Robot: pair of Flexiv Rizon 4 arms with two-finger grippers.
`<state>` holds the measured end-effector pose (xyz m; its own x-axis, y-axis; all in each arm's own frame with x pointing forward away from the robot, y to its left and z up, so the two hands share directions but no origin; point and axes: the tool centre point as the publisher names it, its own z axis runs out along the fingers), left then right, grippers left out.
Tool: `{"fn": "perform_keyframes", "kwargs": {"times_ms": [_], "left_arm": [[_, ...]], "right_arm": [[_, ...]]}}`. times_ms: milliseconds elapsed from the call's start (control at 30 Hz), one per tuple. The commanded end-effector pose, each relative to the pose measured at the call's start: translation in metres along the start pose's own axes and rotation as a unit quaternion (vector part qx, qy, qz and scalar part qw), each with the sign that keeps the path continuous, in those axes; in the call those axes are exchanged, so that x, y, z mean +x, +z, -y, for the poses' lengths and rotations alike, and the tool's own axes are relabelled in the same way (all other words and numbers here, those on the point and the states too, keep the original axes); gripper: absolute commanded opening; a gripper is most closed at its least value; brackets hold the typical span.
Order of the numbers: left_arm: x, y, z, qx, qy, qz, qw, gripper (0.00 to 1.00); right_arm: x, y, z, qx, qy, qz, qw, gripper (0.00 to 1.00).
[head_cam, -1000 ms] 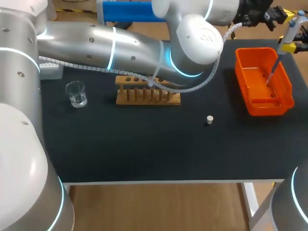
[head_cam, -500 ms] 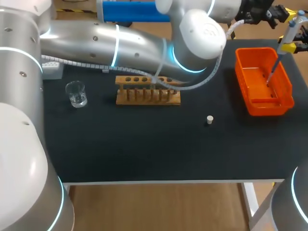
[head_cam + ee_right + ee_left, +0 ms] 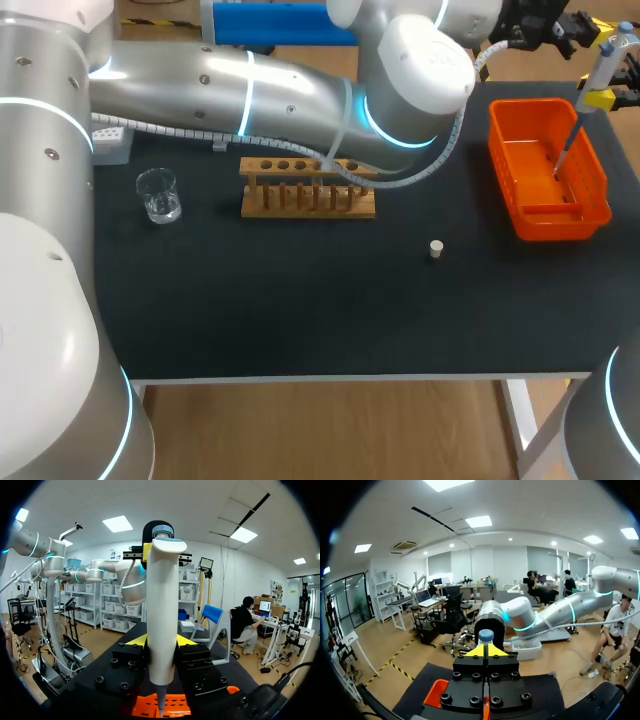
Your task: Invert the test tube, pick up the pipette, mount the tip to pipette, aspirate from beaker and dispense into the tube, eject the tip, return the pipette, and cap with the stopper.
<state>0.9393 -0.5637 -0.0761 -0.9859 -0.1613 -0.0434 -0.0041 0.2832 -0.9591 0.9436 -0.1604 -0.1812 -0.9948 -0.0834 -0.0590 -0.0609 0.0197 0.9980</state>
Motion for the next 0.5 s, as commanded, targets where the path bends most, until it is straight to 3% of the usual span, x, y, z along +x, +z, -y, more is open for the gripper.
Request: {"fn": "perform_keyframes", "kwargs": {"times_ms": [33, 500], "left_arm": [[-0.0035, 0.0054, -0.0022, 0.129, 0.001, -0.009, 0.992, 0.00], [-0.0017, 0.0077, -0.0075, 0.127, -0.006, -0.017, 0.992, 0.00]], "right_arm": [[-0.0015, -0.0022, -0.0001, 0.001, 0.000, -0.003, 1.000, 0.00], [-0.0015, -0.0022, -0.0001, 0.001, 0.000, -0.003, 1.000, 0.00]]}}
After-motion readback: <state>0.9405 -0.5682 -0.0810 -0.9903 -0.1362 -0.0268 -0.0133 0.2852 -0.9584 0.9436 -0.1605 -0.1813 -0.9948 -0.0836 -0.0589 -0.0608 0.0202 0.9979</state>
